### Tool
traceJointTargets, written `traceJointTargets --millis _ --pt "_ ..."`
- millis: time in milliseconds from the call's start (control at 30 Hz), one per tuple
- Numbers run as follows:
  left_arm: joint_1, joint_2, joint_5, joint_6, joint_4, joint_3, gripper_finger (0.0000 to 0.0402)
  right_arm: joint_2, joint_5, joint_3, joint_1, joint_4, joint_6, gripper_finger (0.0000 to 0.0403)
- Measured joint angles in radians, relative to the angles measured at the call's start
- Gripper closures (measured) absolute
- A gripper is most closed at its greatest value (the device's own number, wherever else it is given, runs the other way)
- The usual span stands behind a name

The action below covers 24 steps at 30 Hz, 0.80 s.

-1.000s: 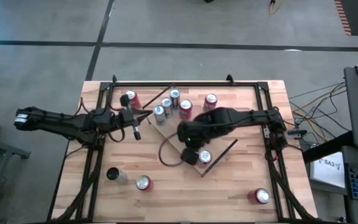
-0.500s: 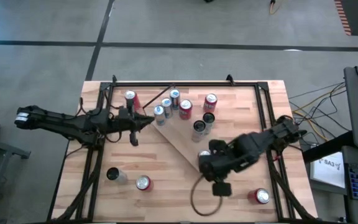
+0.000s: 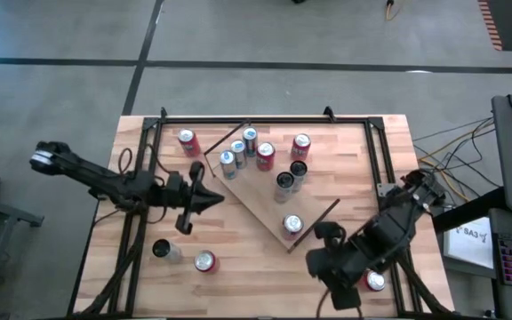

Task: Place canned beverage on shelf
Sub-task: Put the right soda can on the shelf

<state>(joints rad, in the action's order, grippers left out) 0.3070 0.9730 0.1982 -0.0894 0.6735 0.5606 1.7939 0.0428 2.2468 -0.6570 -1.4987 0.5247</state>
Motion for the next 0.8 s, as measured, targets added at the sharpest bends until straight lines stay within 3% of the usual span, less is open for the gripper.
traceJointTargets --millis 200,433,633,800 --pt "0.035 0.124 0.000 0.001 0.173 0.000 0.0401 -0.043 0.047 -0.106 -0.026 0.056 -0.001 0.0390" --pt "0.055 0.220 0.001 -0.037 0.269 0.000 0.0402 -0.163 0.087 -0.347 -0.029 0.224 -0.007 0.0390" --pt "0.102 0.312 0.001 -0.087 0.269 0.027 0.0402 -0.282 0.152 -0.593 -0.040 0.397 0.053 0.0390" --pt "0.131 0.384 0.001 -0.035 0.172 0.130 0.0402 -0.337 0.159 -0.735 -0.065 0.430 0.243 0.0390"
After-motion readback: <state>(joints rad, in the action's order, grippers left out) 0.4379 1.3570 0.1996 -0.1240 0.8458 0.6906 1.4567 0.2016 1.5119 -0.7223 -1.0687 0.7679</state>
